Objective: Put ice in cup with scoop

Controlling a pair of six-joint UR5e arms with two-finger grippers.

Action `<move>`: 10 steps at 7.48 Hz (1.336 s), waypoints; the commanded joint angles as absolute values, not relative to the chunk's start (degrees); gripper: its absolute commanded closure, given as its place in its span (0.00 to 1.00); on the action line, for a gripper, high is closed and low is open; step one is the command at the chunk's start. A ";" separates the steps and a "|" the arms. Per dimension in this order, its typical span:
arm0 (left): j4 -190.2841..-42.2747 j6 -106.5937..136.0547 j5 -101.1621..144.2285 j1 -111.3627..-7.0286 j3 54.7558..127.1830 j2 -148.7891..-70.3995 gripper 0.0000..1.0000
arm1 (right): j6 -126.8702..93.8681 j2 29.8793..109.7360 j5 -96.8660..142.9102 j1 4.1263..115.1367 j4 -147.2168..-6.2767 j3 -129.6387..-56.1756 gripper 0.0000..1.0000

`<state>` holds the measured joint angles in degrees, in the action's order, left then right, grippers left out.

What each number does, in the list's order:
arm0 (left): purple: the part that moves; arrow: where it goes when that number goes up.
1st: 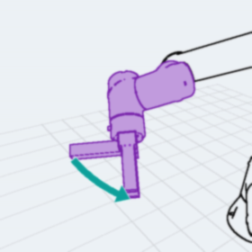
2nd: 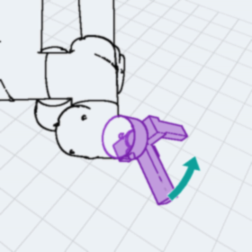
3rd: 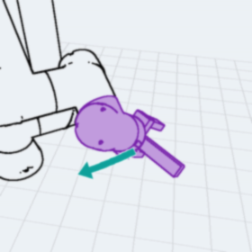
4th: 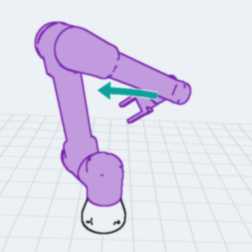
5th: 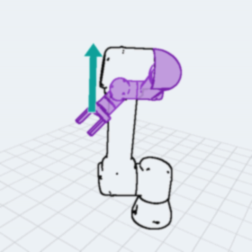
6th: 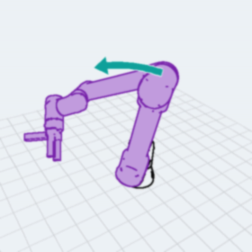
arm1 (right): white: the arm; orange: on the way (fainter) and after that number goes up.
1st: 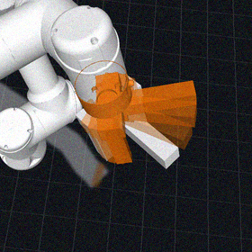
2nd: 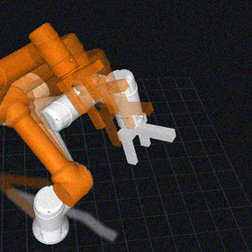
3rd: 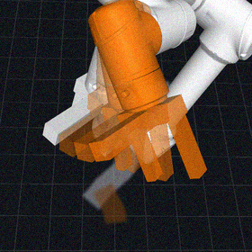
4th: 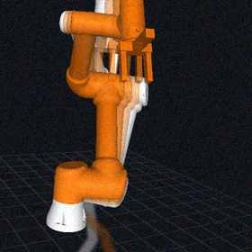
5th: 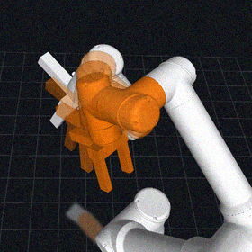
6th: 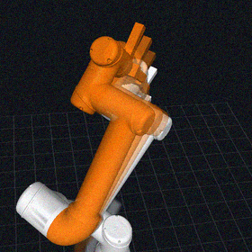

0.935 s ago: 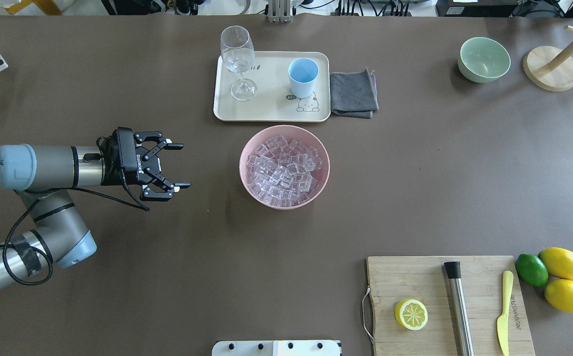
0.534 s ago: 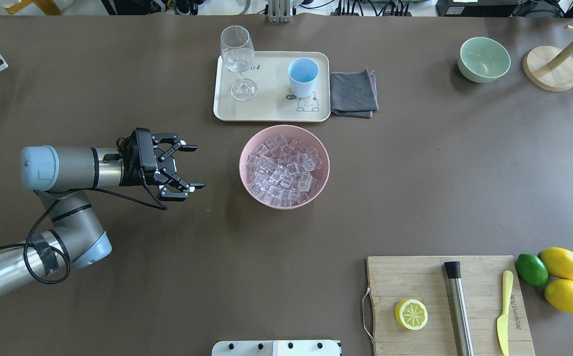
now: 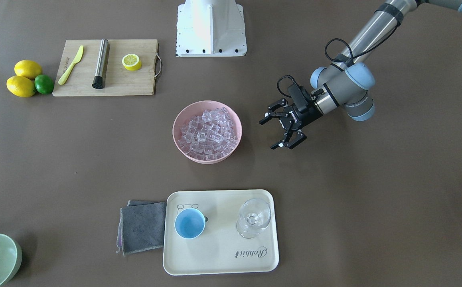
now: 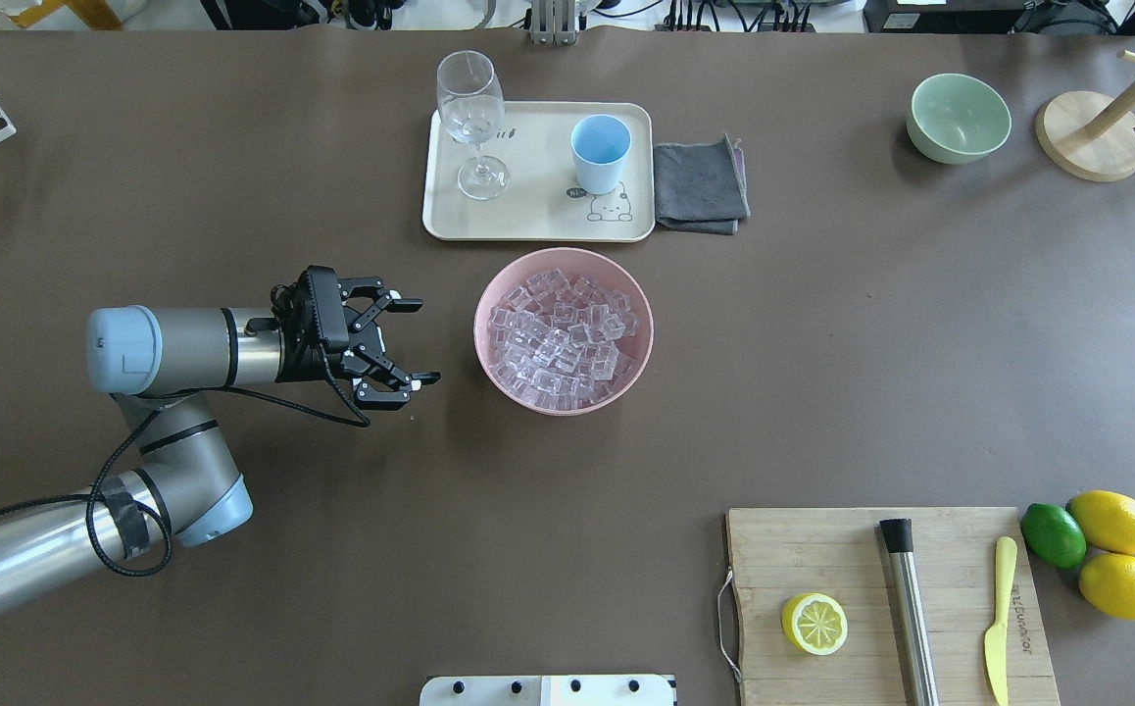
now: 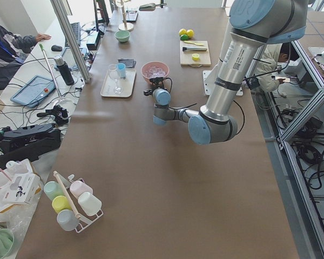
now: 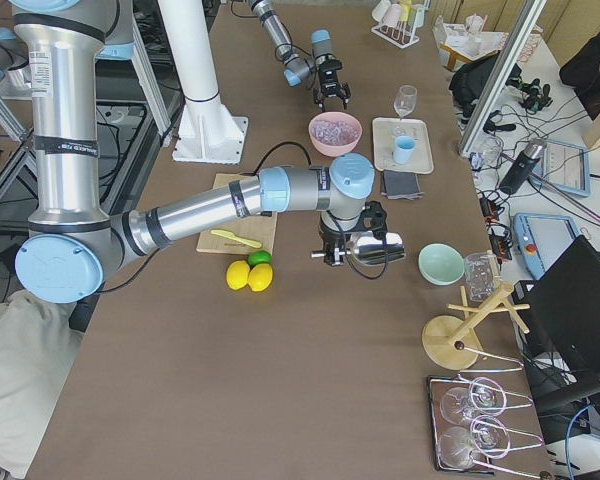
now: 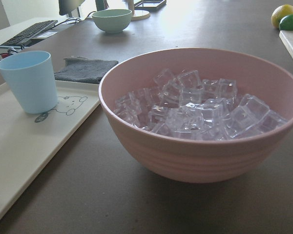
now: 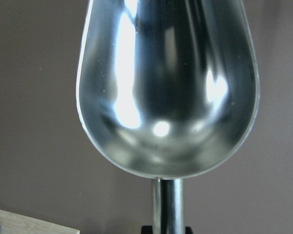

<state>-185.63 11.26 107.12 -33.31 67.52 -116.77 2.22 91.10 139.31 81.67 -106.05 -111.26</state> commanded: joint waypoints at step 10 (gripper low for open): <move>-185.54 10.46 110.48 -30.85 64.34 -122.08 0.01 | 23.33 67.28 116.72 46.85 -107.41 -113.64 1.00</move>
